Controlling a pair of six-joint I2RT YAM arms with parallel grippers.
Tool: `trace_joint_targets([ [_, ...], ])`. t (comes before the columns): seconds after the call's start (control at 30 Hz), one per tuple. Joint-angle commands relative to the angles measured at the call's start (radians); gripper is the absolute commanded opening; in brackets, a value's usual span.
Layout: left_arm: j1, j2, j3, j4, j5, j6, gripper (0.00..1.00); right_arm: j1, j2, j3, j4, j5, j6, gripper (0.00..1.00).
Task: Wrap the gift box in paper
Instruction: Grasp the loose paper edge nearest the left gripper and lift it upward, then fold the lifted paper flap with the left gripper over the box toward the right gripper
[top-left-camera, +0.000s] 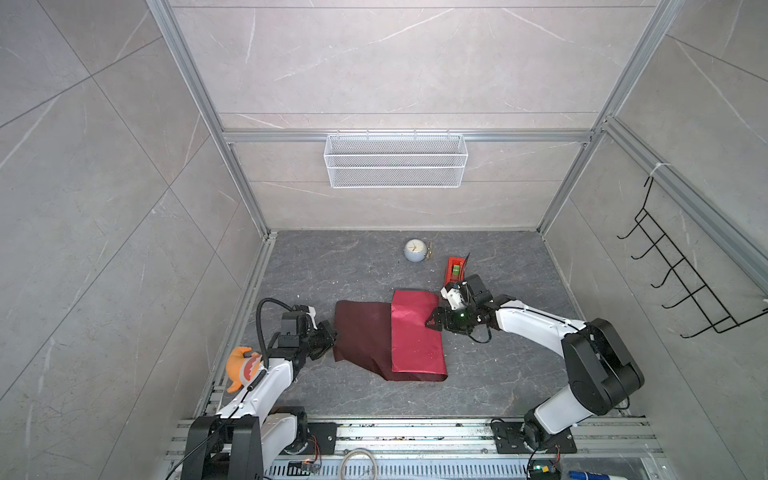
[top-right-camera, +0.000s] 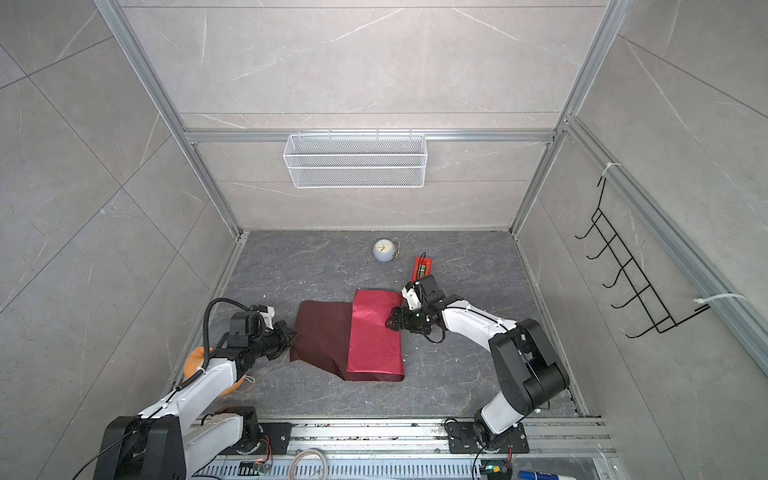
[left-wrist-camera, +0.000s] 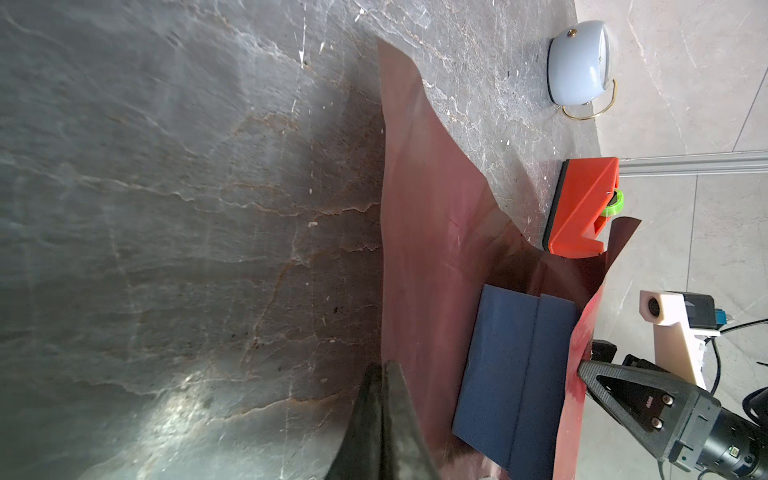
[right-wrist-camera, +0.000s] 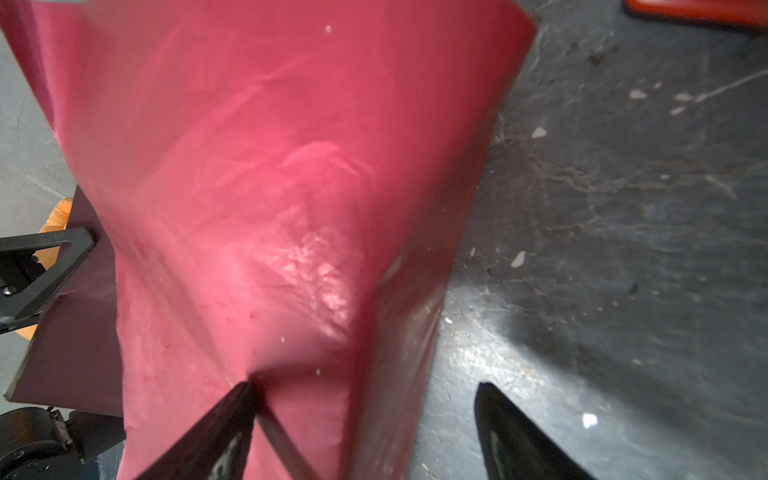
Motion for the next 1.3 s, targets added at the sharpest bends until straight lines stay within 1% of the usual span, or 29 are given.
trace_joint_targets([
  [0.0, -0.017, -0.040, 0.026, -0.032, -0.003, 0.036, 0.00, 0.014, 0.065, -0.036, -0.088, 0.109, -0.018, 0.84],
  [0.1, -0.075, -0.061, 0.060, -0.056, -0.025, 0.052, 0.00, 0.015, 0.065, -0.036, -0.088, 0.108, -0.019, 0.84],
  [0.17, -0.147, -0.071, 0.100, -0.103, -0.087, 0.075, 0.00, 0.014, 0.066, -0.036, -0.089, 0.108, -0.017, 0.84],
  [0.23, -0.236, -0.072, 0.149, -0.163, -0.171, 0.099, 0.00, 0.014, 0.065, -0.036, -0.089, 0.108, -0.017, 0.84],
  [0.37, -0.402, -0.046, 0.252, -0.271, -0.324, 0.117, 0.00, 0.014, 0.066, -0.036, -0.090, 0.106, -0.016, 0.84],
  [0.43, -0.475, -0.019, 0.303, -0.317, -0.375, 0.124, 0.00, 0.014, 0.066, -0.036, -0.091, 0.108, -0.017, 0.84],
  [0.53, -0.542, 0.024, 0.370, -0.377, -0.409, 0.140, 0.00, 0.014, 0.069, -0.032, -0.093, 0.105, -0.017, 0.84],
  [0.7, -0.612, 0.074, 0.455, -0.469, -0.454, 0.173, 0.02, 0.014, 0.069, -0.031, -0.093, 0.106, -0.020, 0.84],
  [0.77, -0.624, 0.083, 0.474, -0.491, -0.455, 0.186, 0.02, 0.014, 0.070, -0.032, -0.093, 0.106, -0.020, 0.84],
  [0.97, -0.624, 0.093, 0.544, -0.564, -0.447, 0.232, 0.02, 0.015, 0.070, -0.034, -0.090, 0.105, -0.021, 0.84],
  [1.13, -0.624, 0.113, 0.612, -0.625, -0.409, 0.300, 0.02, 0.015, 0.069, -0.033, -0.094, 0.106, -0.023, 0.84],
  [1.27, -0.627, 0.140, 0.648, -0.650, -0.379, 0.308, 0.02, 0.014, 0.072, -0.031, -0.093, 0.106, -0.020, 0.84],
])
